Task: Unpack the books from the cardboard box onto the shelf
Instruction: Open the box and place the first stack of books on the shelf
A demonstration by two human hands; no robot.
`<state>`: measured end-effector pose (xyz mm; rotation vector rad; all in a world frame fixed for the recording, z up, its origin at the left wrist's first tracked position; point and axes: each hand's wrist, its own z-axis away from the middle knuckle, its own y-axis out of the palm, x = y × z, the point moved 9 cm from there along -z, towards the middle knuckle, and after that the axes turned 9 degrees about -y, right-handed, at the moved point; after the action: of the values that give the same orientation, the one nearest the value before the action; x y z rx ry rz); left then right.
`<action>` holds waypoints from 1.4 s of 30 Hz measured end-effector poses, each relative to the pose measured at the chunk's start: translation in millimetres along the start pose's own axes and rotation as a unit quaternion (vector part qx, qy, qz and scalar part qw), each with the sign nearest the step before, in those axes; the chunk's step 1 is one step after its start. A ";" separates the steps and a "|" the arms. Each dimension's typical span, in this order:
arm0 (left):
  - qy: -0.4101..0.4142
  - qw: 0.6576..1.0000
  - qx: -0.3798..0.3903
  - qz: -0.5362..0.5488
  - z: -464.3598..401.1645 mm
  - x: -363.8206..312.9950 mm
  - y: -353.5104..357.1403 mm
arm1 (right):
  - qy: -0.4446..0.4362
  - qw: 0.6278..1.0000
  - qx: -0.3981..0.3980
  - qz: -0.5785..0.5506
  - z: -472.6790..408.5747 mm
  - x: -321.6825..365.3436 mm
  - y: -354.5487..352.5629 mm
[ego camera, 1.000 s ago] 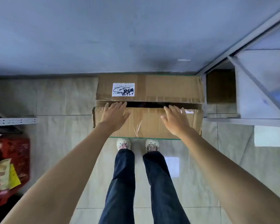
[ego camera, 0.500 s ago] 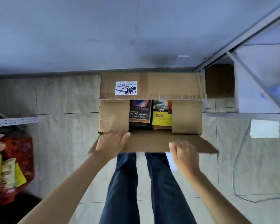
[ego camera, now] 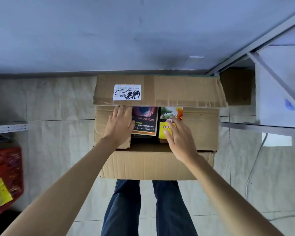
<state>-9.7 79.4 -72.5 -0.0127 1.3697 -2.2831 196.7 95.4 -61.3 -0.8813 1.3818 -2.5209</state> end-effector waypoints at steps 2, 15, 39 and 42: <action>0.019 0.997 -0.079 0.011 -9.1 -10.9 -27.9 | -0.026 0.999 -0.014 0.038 -29.4 -1.3 -21.0; -0.044 0.997 -0.021 -0.058 -156.1 19.2 -10.1 | 0.077 0.985 0.034 0.151 -177.4 -91.4 -42.5; -0.215 0.947 -0.093 -0.220 -3.1 109.8 -65.5 | 0.237 0.937 0.008 0.258 -6.5 -135.1 -78.4; -0.266 0.962 0.008 -0.054 -7.4 144.3 -13.5 | 0.300 0.949 -0.020 0.090 6.2 -175.3 -50.3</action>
<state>-144.8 33.1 -98.1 -0.6623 1.0817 -2.1524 351.7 186.3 -93.2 0.0419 1.5697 -2.7303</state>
